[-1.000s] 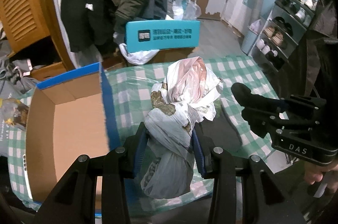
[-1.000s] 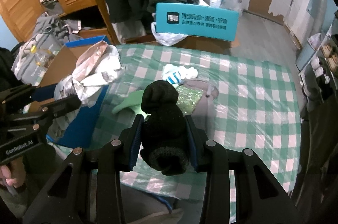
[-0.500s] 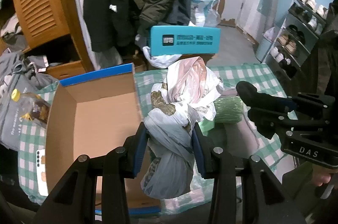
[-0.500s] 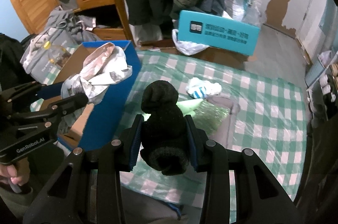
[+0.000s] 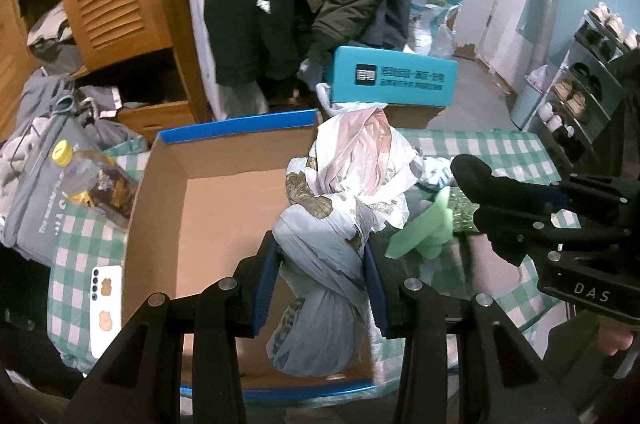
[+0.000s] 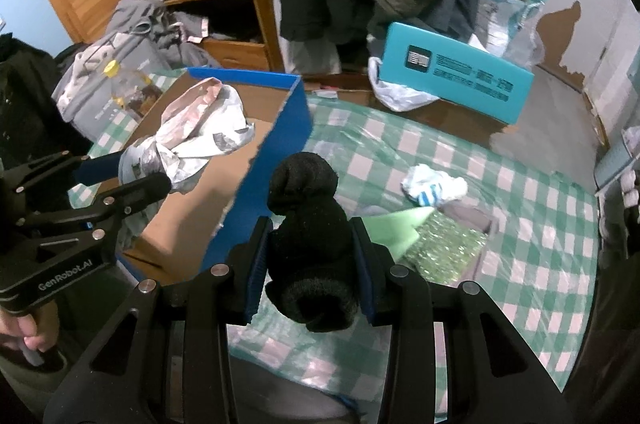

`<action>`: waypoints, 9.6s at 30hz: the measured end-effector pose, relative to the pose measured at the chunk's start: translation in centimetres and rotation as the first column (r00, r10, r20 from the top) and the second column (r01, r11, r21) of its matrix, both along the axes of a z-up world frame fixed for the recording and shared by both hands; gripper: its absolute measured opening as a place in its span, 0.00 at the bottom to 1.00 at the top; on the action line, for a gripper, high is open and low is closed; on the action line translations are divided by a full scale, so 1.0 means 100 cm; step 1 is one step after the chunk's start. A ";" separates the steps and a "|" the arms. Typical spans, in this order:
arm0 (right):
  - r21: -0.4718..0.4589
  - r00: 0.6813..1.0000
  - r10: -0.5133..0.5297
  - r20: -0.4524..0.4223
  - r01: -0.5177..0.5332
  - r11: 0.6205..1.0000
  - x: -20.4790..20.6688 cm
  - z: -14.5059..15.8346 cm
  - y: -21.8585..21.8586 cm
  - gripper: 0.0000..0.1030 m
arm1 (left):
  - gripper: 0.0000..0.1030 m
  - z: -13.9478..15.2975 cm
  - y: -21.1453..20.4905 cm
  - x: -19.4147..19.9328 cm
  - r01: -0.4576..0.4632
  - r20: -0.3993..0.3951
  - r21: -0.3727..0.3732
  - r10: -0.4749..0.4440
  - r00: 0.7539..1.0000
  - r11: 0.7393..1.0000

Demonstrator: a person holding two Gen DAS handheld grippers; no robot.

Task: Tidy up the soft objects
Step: 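Carry the white bundle and black ball over the cardboard box with both tools, then open the left tool over the box while right releases the black ball inside, then move both open tools back from the box to the pile, then close the right tool on the glittery green pad while left approaches the foam strip, then lift the green pad with the right tool while left lifts the foam strip, then carry the foam strip and green pad over the cardboard box with both tools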

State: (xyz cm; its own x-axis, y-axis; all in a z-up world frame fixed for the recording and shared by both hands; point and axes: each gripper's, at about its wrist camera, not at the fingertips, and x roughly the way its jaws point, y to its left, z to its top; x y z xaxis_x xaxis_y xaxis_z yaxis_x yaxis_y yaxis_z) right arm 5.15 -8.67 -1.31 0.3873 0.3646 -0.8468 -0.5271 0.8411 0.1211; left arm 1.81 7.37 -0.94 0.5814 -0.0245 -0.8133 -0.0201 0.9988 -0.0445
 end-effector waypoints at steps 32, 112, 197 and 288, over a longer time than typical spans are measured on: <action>-0.029 0.977 0.190 -0.094 -0.194 0.981 -0.002 -0.034 0.135 0.36 | 0.40 -0.044 0.091 -0.012 -0.173 -0.105 0.062 0.179 0.978 0.983; 0.006 0.985 -0.149 -0.085 0.150 0.989 0.022 -0.033 -0.069 0.63 | 0.75 -0.036 -0.056 0.022 0.086 -0.108 0.179 -0.067 0.992 0.980; -0.040 0.943 -0.251 -0.218 0.248 0.968 0.088 -0.115 -0.113 0.06 | 0.04 -0.113 -0.120 0.099 0.223 -0.264 -0.051 -0.228 0.937 0.974; 0.102 0.995 -0.029 0.099 0.019 0.995 0.003 0.043 -0.018 0.06 | 0.04 0.050 -0.014 -0.005 0.014 0.146 -0.032 -0.009 0.989 0.999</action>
